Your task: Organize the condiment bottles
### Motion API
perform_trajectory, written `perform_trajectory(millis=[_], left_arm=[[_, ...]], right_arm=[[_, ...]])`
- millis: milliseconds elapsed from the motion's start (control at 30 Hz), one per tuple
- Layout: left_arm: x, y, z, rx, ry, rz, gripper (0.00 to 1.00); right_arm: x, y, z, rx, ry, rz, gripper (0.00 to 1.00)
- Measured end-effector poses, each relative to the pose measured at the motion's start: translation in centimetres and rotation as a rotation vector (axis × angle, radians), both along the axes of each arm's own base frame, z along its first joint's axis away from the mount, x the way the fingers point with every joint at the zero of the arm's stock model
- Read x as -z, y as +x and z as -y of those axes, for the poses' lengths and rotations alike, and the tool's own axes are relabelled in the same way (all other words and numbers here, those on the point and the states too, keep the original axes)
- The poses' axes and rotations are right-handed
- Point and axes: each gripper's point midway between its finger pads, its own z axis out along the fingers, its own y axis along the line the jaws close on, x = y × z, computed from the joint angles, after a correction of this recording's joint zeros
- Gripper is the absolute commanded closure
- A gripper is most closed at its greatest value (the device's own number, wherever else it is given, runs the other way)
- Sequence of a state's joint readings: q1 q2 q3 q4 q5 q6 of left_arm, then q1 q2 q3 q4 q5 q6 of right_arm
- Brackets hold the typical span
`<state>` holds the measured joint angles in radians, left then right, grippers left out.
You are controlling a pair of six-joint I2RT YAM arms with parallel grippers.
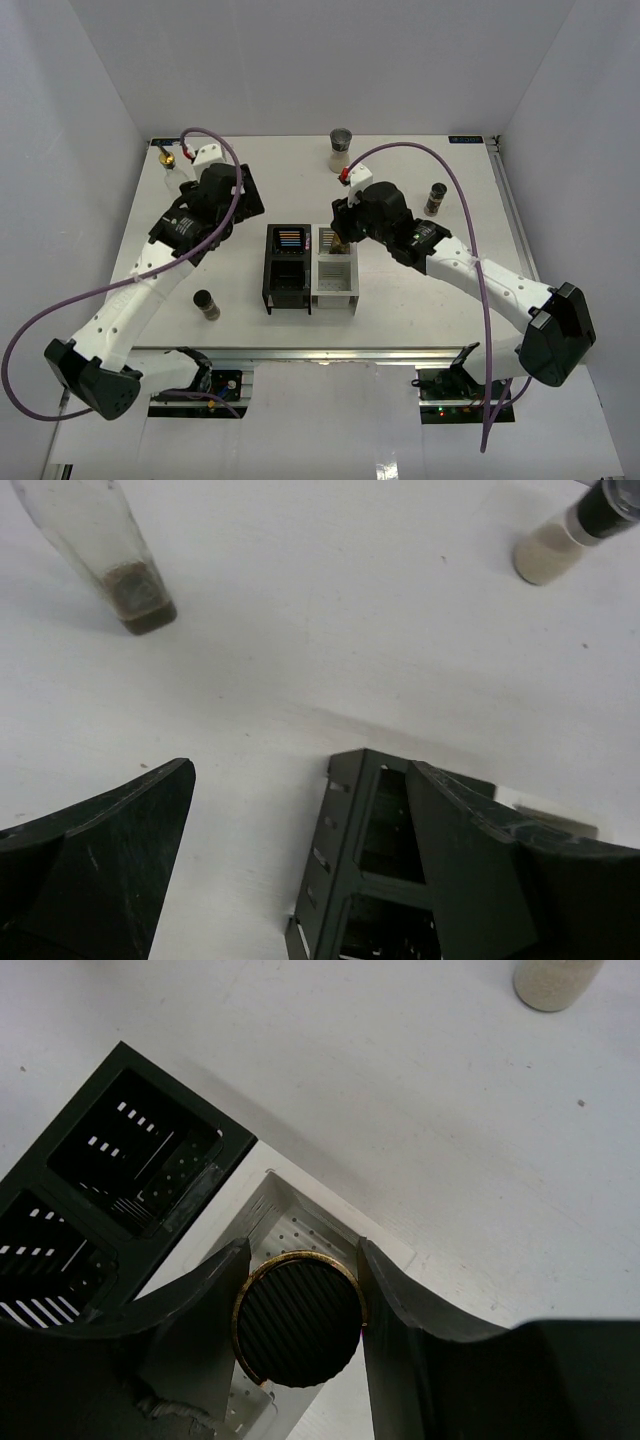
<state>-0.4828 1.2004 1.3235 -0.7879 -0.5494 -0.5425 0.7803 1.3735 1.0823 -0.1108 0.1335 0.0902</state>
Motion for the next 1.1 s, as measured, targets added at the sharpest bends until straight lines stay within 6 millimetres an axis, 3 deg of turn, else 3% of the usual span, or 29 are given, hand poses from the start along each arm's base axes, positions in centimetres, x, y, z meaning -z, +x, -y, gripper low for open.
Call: perform_trajectory(millis=[233, 367, 567, 800, 1100], left_arm=[[0.0, 2.8, -4.9, -0.116, -0.011, 0.045, 0.02], [1.0, 3.7, -7.2, -0.157, -0.004, 0.054, 0.02], [2.6, 4.5, -9.8, -0.203, 0.002, 0.073, 0.02], [2.2, 5.3, -11.5, -0.221, -0.005, 0.123, 0.02], [1.8, 6.2, -11.8, -0.202, 0.005, 0.149, 0.02]], right_arm=[[0.6, 0.5, -0.5, -0.010, 0.027, 0.047, 0.88], [1.7, 0.4, -0.5, -0.020, 0.020, 0.049, 0.78], [1.6, 0.8, -1.0, -0.035, 0.030, 0.077, 0.57], [1.6, 0.9, -1.6, -0.050, 0.029, 0.096, 0.46], [2.0, 0.5, -2.3, -0.067, 0.009, 0.103, 0.34]])
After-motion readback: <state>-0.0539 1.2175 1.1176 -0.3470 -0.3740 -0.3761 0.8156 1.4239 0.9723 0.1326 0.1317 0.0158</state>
